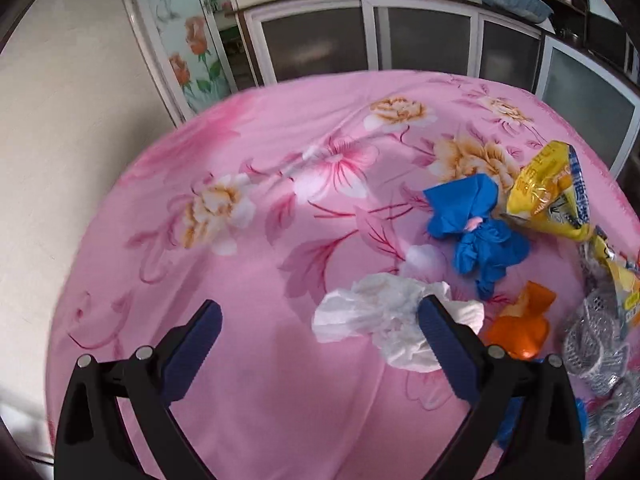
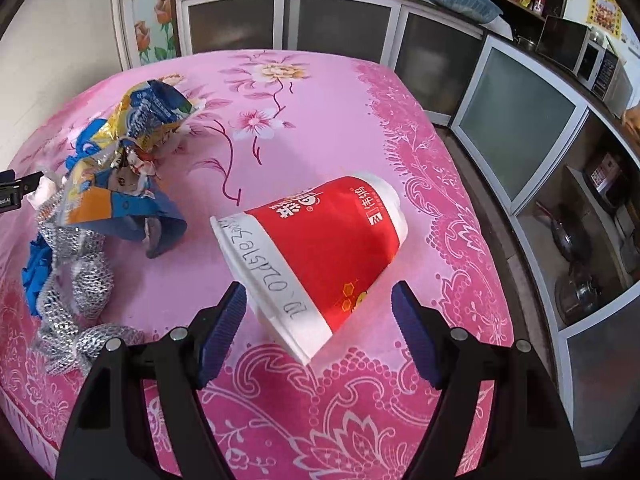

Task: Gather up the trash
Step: 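Grasp the red-and-white paper cup with the right tool while the left tool grasps the white tissue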

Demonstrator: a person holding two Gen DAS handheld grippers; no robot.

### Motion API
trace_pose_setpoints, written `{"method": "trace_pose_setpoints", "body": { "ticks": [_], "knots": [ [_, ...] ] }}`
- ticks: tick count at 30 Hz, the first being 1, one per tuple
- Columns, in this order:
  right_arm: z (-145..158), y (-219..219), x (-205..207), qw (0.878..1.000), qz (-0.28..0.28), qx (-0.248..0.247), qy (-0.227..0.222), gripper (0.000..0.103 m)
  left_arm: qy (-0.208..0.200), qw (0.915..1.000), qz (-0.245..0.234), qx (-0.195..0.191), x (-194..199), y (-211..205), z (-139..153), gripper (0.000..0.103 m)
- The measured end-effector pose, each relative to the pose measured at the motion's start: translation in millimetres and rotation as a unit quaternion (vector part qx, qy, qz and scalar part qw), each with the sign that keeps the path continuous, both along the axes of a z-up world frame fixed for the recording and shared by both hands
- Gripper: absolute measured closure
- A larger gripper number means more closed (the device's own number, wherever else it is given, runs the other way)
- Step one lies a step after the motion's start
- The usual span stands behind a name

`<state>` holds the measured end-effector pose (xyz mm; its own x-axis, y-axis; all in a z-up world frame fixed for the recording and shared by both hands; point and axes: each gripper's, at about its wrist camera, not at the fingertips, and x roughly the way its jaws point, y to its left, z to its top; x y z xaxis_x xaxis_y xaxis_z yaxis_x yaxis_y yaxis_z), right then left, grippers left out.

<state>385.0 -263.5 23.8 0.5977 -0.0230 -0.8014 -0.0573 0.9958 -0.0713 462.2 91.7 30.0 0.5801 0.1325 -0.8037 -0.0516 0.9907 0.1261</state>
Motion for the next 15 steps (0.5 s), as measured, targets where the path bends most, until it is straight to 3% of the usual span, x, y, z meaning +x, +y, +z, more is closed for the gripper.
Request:
{"method": "trace_pose_setpoints", "body": {
  "ticks": [2, 3, 6, 8, 15],
  "knots": [
    [0, -2, 0, 1.0, 0.0, 0.008, 0.0, 0.032, -0.032, 0.9989, 0.006, -0.032, -13, 8, 21, 0.008],
    [1, -2, 0, 1.0, 0.001, 0.011, 0.001, 0.032, -0.052, 0.9983, 0.006, -0.026, -19, 10, 32, 0.008],
    [1, 1, 0, 1.0, 0.008, 0.007, 0.003, 0.032, -0.069, 0.9968, -0.013, 0.039, -25, 7, 46, 0.008],
    [-1, 3, 0, 1.0, 0.012, 0.001, 0.003, 0.032, -0.051, 0.9948, -0.019, 0.086, -18, 4, 38, 0.008],
    [-6, 6, 13, 1.0, 0.009, 0.004, 0.011, 0.031, 0.008, 0.9897, -0.033, 0.139, 14, -10, 1, 0.008]
  ]
}}
